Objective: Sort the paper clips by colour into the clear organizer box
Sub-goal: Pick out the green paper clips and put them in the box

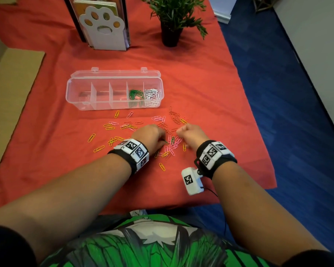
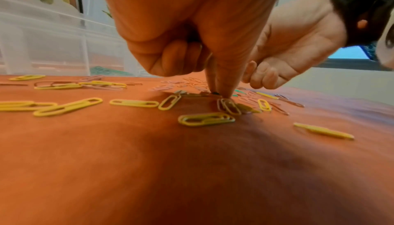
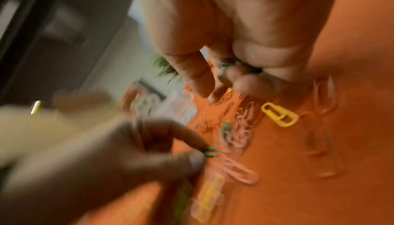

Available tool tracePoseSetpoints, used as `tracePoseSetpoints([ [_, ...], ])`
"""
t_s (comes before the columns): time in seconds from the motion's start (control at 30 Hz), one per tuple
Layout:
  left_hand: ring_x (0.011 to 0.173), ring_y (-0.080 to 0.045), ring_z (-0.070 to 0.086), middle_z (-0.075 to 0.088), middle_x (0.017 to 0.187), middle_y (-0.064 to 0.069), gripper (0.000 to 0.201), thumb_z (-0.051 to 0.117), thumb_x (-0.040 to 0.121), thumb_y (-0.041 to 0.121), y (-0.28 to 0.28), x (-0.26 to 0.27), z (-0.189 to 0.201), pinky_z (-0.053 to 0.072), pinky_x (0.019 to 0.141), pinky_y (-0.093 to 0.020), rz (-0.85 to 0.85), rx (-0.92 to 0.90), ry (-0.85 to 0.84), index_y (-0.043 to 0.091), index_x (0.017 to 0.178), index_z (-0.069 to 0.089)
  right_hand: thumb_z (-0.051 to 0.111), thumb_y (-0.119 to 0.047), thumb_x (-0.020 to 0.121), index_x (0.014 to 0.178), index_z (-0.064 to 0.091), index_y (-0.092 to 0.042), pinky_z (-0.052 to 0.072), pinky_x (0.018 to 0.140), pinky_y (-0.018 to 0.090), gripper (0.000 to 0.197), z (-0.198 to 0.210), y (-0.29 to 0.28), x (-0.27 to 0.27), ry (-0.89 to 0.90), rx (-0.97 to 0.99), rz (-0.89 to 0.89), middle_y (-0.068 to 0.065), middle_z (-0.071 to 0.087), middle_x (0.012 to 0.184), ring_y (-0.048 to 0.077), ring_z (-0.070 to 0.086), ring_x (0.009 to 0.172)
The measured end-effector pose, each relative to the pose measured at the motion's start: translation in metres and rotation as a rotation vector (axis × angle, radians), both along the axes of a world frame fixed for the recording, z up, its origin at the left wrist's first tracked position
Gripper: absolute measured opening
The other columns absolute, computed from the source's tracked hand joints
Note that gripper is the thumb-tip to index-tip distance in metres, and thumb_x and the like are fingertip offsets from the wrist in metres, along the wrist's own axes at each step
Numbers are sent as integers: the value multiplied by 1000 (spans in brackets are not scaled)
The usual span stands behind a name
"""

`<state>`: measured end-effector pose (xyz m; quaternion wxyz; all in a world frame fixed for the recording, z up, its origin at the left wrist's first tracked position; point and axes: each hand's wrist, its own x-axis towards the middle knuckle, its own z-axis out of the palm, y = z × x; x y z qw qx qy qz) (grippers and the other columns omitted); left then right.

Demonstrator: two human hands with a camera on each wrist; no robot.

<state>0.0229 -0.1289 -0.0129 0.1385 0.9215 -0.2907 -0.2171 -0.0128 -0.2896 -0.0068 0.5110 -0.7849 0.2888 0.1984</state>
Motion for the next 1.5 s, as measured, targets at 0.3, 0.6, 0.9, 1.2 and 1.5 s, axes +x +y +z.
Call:
tracePoseSetpoints([
  [0.3,103,-30,58,59,109,-10,26,52,87,28,6,-3,-2,50,86,-40,-39,-10,9,22,111,60,53,-15,84,107,52,-11,47,88,36,23,-12,15,-5,-176,-624,504,16,51,110,34,54,103],
  [0.6,99,-31,60,57,108,-11,24,45,92,23,-5,-5,-2,49,75,-36,-121,92,-105,12,106,61,64,-9,79,63,48,-20,36,48,23,25,15,-10,17,-133,-80,-86,-3,54,61,9,45,50],
  [0.9,42,-13,39,41,60,-3,23,41,86,15,18,12,20,28,42,-18,766,-624,737,16,64,47,38,-5,86,77,48,-12,30,47,20,15,45,-7,13,-112,726,-492,1,39,64,10,34,52],
  [1.2,69,-23,70,70,81,-14,36,35,78,13,66,13,53,58,69,-33,1053,-1171,1256,0,96,63,35,-4,94,102,58,5,58,71,30,26,45,31,18,-54,925,-402,17,61,89,29,63,85],
  [1.5,75,-24,69,72,87,-15,36,31,89,19,101,26,51,58,71,-33,1160,-1190,1219,1,97,61,32,-8,96,108,56,7,57,81,37,31,49,47,27,-14,978,-374,25,65,104,32,68,89],
])
